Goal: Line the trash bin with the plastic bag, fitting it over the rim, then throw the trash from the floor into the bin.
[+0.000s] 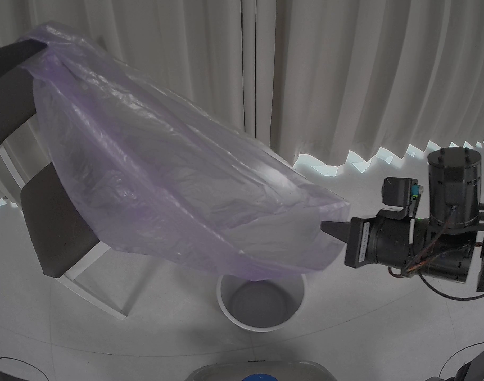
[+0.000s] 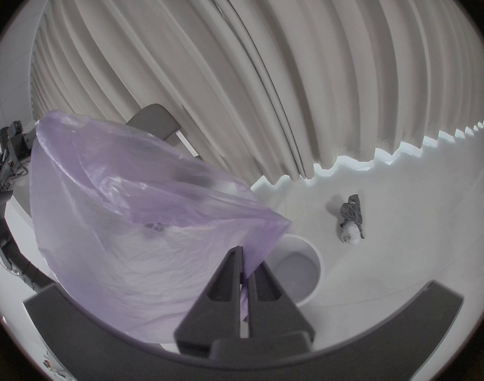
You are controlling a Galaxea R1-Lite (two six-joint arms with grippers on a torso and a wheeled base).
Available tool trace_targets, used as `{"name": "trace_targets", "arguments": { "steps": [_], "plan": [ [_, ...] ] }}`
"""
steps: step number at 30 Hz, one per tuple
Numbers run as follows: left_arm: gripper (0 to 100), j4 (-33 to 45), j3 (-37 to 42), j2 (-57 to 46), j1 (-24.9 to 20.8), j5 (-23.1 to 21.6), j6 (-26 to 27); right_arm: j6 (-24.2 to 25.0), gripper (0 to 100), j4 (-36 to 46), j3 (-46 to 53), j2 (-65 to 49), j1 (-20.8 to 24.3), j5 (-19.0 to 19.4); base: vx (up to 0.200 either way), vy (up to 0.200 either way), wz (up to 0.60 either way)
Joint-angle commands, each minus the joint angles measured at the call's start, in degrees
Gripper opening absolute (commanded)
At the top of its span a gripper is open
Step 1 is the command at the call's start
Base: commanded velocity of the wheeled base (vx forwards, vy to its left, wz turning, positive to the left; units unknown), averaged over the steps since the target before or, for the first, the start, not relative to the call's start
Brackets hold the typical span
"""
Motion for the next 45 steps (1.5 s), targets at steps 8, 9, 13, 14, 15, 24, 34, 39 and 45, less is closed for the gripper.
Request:
{"name": "trace_targets", "arguments": {
  "steps": [8,9,13,14,15,24,34,39,45],
  "plan": [
    [0,13.2,1.2,5.4,-2.8,-0.1,-0.1,-6.5,0,9.9,-1.2,-9.9,-2.0,-1.0,0.000,0.000,0.00],
    [0,13.7,1.6,5.9,-2.8,-0.2,-0.1,-7.1,0,10.1,-1.1,-9.9,-2.5,-1.2,0.000,0.000,0.00],
    [0,13.7,4.3,9.0,-2.8,-0.3,-0.9,-8.7,0,11.6,-1.1,-9.8,-5.8,-1.2,0.000,0.000,0.00],
    [0,13.6,4.7,9.7,-2.9,-0.3,-1.5,-8.9,0,12.2,-1.1,-9.9,-6.5,-1.2,0.000,0.000,0.00],
    [0,13.4,5.0,10.5,-3.1,-0.3,-2.3,-9.0,0,12.8,-1.1,-10.0,-7.1,-1.0,0.000,0.000,0.00],
    [0,7.0,9.0,14.8,-4.0,-1.0,-6.2,-11.4,0,17.2,-0.1,-10.1,-13.2,6.8,0.000,0.000,0.00],
    [0,-5.9,18.8,15.4,-3.6,-2.2,-11.0,-13.9,0,13.4,1.7,-8.5,-19.1,18.3,0.000,0.000,0.00],
    [0,-10.7,21.1,17.8,-3.8,-2.7,-13.3,-14.7,0,9.0,4.0,-5.9,-20.8,19.5,0.000,0.000,0.00],
    [0,-12.5,22.8,18.2,-3.5,-2.7,-13.4,-14.7,0,5.4,6.5,-2.3,-22.6,23.2,0.000,0.000,0.00]
  ]
}}
